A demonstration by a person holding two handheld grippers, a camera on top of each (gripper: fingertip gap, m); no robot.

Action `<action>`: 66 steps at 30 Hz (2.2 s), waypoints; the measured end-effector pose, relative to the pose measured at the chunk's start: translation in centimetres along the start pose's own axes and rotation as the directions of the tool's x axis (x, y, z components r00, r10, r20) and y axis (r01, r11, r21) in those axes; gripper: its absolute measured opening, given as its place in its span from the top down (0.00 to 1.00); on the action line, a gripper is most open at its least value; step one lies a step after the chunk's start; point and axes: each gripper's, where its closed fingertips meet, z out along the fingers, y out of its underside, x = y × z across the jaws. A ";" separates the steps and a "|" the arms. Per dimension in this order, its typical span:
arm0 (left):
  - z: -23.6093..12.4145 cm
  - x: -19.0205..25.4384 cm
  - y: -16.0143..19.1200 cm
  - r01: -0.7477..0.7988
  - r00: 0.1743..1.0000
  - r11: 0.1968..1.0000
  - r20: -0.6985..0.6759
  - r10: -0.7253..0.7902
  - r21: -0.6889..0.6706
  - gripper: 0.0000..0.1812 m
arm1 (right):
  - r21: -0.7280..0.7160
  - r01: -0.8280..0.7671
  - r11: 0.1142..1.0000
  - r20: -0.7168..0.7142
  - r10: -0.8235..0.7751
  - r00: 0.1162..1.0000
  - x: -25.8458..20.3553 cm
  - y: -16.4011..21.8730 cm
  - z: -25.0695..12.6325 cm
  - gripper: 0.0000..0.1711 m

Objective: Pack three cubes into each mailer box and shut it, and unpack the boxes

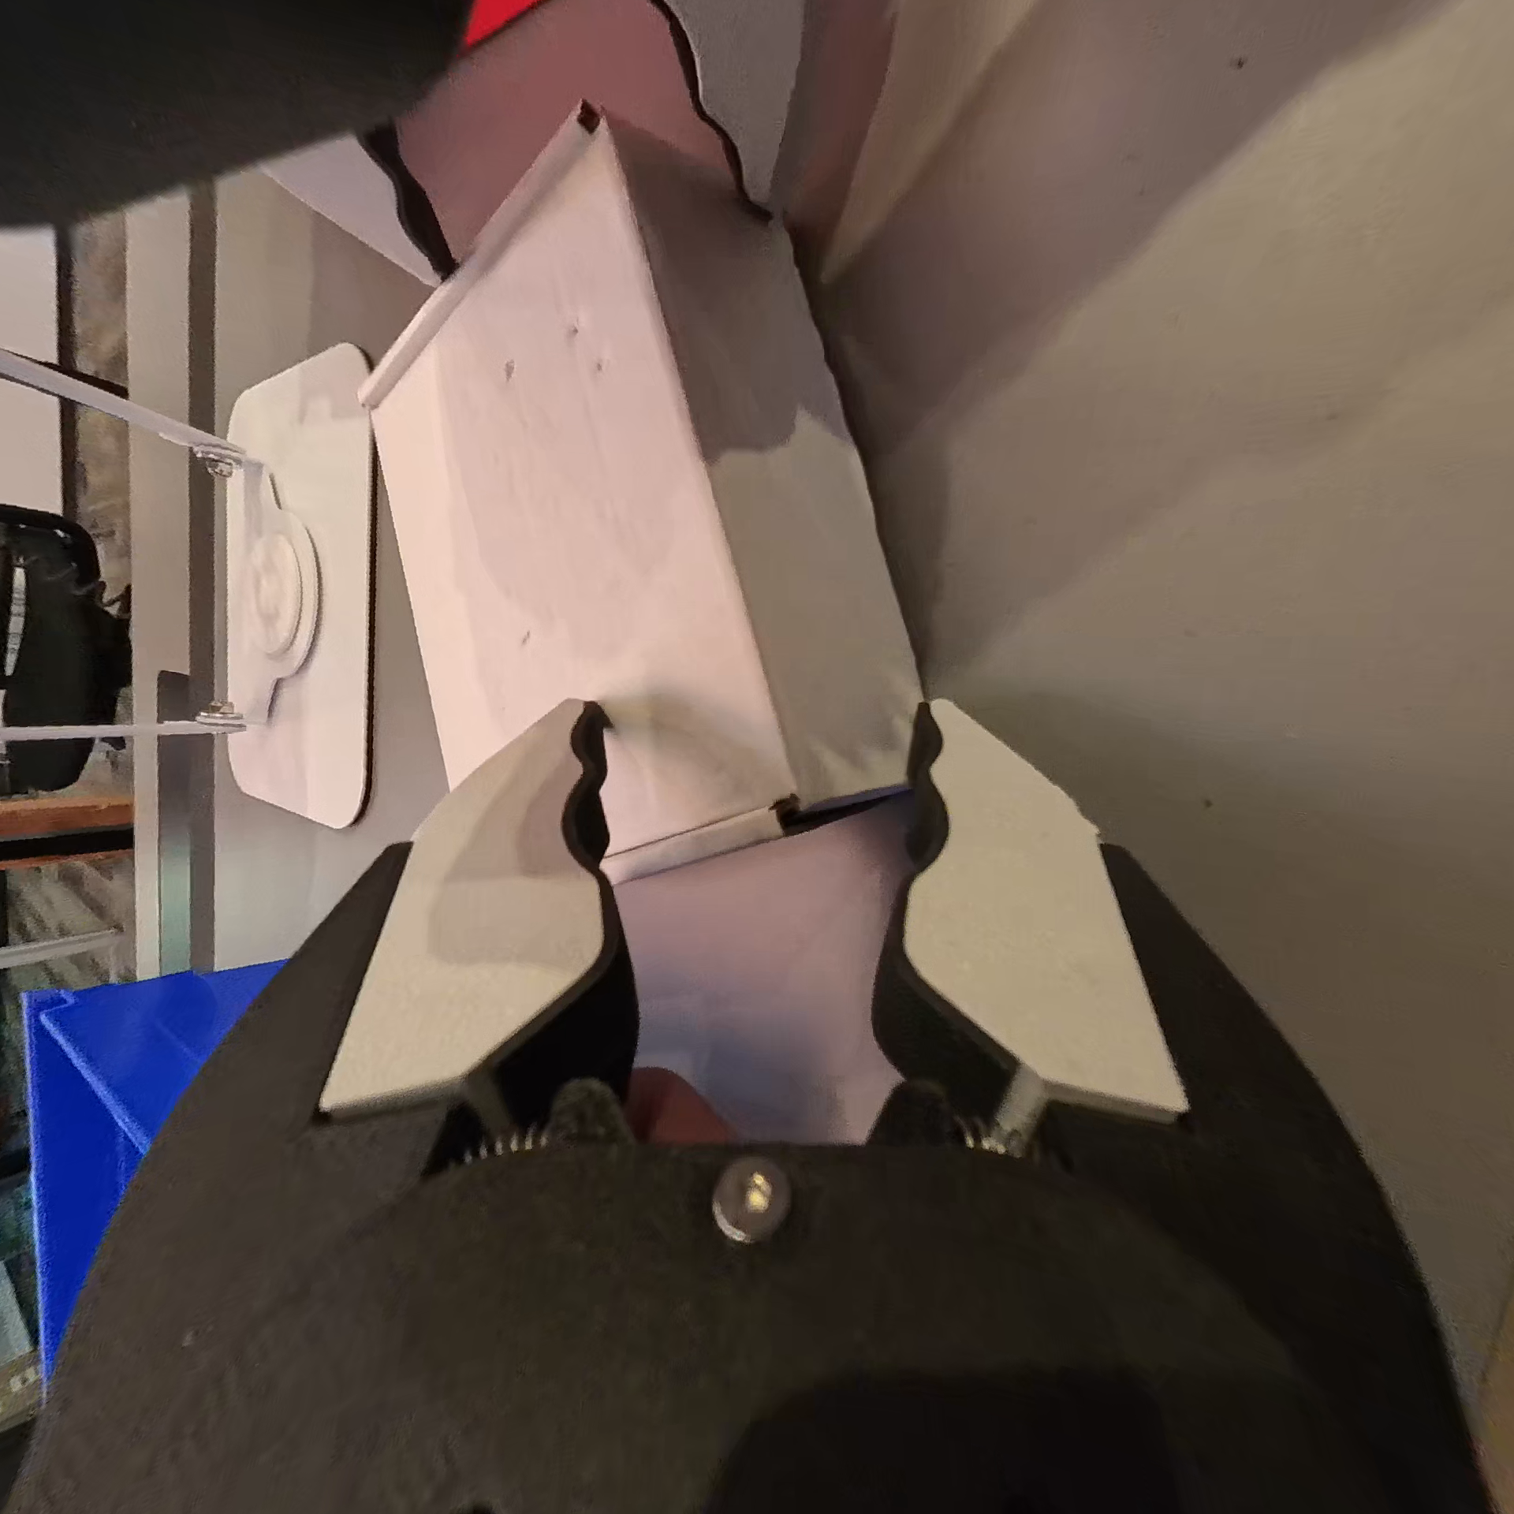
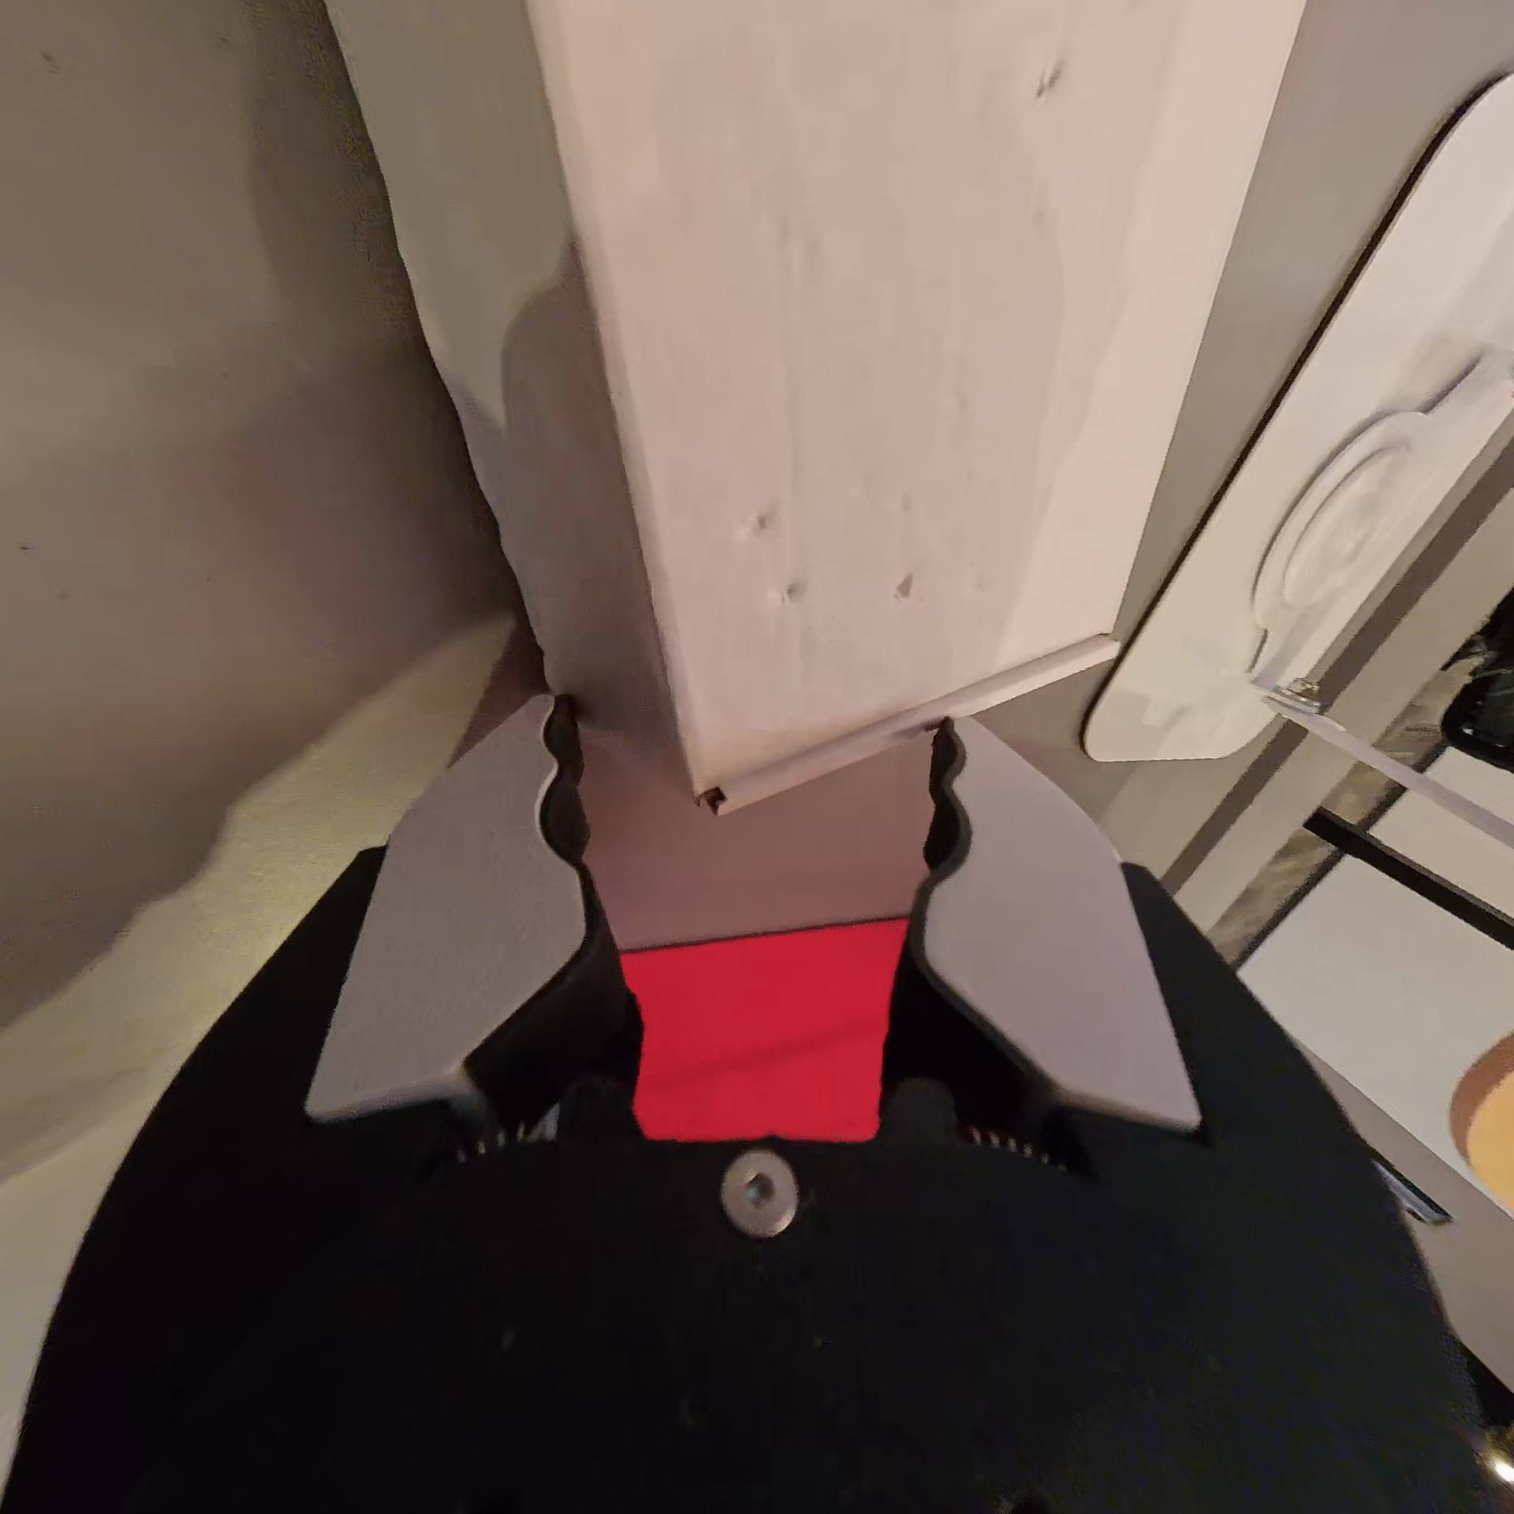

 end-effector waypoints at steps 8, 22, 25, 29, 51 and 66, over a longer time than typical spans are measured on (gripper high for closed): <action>0.2 -0.4 0.0 -0.028 0.997 0.998 0.072 0.024 0.056 0.64 | -0.055 0.015 0.998 -0.090 -0.020 0.996 1.0 0.0 0.5 0.59; 0.2 -0.6 -0.2 -0.013 0.998 0.999 0.064 0.009 0.052 0.64 | 0.079 0.016 0.997 0.009 -0.017 1.000 1.5 -0.5 0.3 0.52; 0.4 -0.7 -0.4 0.008 0.997 0.997 0.079 -0.014 0.079 0.65 | 0.020 0.051 0.999 -0.042 -0.050 0.998 1.6 -0.4 1.2 0.41; 0.4 -0.7 -0.3 0.000 0.996 0.997 0.085 -0.007 0.083 0.65 | 0.016 0.059 0.998 -0.133 -0.056 0.989 2.4 -0.6 1.5 0.46; -0.9 -1.5 2.6 0.067 0.995 0.998 0.069 -0.066 -0.013 0.62 | 0.039 -0.001 0.999 0.153 -0.005 0.988 -0.1 -0.7 -1.9 0.64; -1.1 -1.6 2.3 0.054 0.989 0.998 0.134 -0.056 0.019 0.70 | -0.065 -0.017 0.998 -0.064 0.013 0.998 0.0 -1.5 0.4 0.42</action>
